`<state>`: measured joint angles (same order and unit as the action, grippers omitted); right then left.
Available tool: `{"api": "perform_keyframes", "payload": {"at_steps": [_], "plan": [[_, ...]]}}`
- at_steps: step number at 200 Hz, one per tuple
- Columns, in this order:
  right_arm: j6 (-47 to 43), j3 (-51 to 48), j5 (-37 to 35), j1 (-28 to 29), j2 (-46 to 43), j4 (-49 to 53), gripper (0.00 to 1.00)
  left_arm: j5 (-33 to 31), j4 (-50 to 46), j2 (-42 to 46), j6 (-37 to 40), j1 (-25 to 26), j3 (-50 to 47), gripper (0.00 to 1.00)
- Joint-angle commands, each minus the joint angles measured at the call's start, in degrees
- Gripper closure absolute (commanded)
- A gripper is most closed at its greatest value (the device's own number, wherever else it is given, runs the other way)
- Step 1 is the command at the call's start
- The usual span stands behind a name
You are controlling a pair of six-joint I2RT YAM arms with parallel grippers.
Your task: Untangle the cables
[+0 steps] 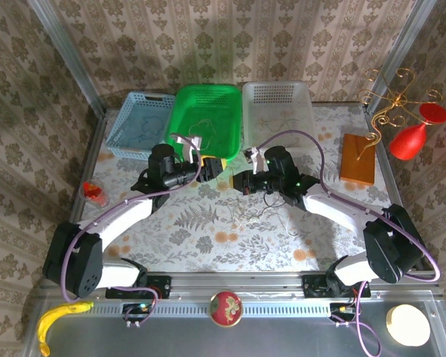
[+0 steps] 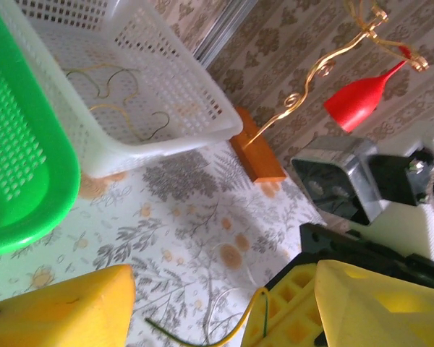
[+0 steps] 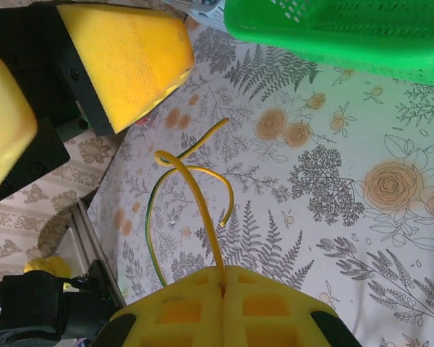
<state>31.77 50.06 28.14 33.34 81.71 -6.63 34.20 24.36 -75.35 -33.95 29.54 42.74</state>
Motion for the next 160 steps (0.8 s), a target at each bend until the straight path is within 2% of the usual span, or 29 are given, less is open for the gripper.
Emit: {"api": "perform_keyframes", "payload": {"at_steps": [1, 60, 160], "plan": [[1.31, 0.6, 1.9, 0.32, -0.05, -3.2, 1.0, 2.1, 9.54, -0.67, -4.85, 0.08, -2.32, 0.33], [2.94, -0.27, 0.8, 0.4, -0.75, -6.14, 1.0, 1.87, 23.45, -3.91, -16.33, -0.1, -6.58, 0.32], [4.21, -0.71, -1.23, 0.23, 0.46, -9.09, 1.0, 0.75, 34.39, -6.89, -26.08, -0.27, -8.71, 0.3]]}}
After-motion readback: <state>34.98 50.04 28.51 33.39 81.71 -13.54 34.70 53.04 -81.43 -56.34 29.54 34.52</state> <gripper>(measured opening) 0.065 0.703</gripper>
